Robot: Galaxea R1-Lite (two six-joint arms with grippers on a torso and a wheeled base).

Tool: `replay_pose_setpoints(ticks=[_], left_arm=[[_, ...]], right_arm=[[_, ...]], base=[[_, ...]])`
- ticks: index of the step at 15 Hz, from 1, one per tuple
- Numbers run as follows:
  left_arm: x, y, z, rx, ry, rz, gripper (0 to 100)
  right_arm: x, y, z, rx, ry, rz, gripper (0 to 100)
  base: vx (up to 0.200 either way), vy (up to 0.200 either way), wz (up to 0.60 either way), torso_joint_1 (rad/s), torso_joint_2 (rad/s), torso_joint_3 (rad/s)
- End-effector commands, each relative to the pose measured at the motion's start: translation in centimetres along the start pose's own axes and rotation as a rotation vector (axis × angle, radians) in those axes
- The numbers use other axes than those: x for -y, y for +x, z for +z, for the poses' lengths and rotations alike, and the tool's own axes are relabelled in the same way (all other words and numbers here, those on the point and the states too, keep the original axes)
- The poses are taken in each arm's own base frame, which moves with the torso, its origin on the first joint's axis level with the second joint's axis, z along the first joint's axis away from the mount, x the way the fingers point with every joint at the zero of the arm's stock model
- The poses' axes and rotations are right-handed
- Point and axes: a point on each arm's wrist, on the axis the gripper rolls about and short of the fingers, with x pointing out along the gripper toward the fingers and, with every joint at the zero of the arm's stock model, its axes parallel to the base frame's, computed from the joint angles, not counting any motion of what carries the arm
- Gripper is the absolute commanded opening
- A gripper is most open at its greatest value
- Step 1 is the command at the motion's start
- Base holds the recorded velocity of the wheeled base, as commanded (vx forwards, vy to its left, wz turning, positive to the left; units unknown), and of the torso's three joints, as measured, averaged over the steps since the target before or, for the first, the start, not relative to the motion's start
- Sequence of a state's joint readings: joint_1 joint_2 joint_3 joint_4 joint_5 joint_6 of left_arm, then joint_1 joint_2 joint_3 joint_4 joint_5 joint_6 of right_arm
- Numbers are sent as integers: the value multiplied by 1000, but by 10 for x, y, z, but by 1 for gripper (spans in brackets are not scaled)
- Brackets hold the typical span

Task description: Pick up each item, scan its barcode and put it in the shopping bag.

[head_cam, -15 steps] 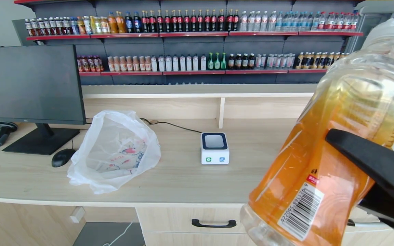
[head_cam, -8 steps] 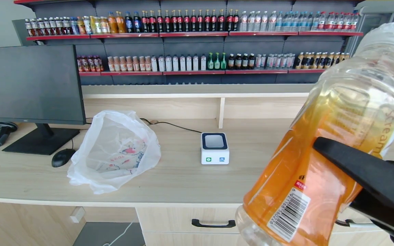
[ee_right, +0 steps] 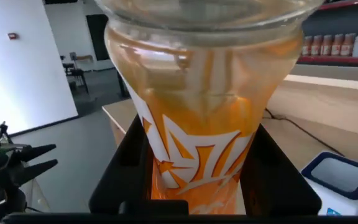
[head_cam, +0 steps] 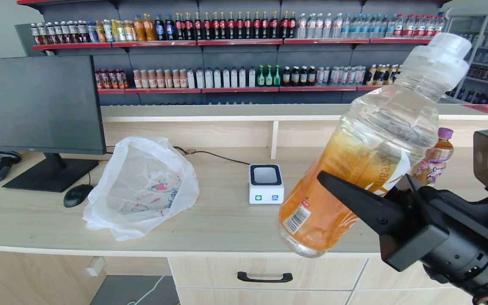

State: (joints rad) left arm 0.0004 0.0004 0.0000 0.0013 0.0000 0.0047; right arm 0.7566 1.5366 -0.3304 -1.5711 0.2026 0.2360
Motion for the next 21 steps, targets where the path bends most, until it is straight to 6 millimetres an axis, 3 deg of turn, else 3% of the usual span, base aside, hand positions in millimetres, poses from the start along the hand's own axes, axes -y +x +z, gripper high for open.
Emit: replay_pose_setpoints(ticks=[1, 5, 9, 15, 21], left_arm=[[0, 0, 0, 0, 0, 0, 100], [0, 0, 0, 0, 0, 0, 100], [0, 0, 0, 0, 0, 1, 100], [0, 0, 0, 0, 3, 0, 100], [0, 0, 0, 0, 1, 0, 100]], right_arm=[[11, 10, -14, -40, -65, -50, 0], [24, 1, -23, -63, -235, -381, 0], [25, -12, -38, -165, -309, -396, 0], [51, -11, -41, -184, -335, -492, 0], [51, -4, -38, -160, -348, -481, 0]], base=[[0, 0, 0, 0, 0, 0], [0, 0, 0, 0, 0, 0], [0, 0, 0, 0, 0, 0], [0, 0, 0, 0, 0, 0], [0, 0, 0, 0, 0, 0]])
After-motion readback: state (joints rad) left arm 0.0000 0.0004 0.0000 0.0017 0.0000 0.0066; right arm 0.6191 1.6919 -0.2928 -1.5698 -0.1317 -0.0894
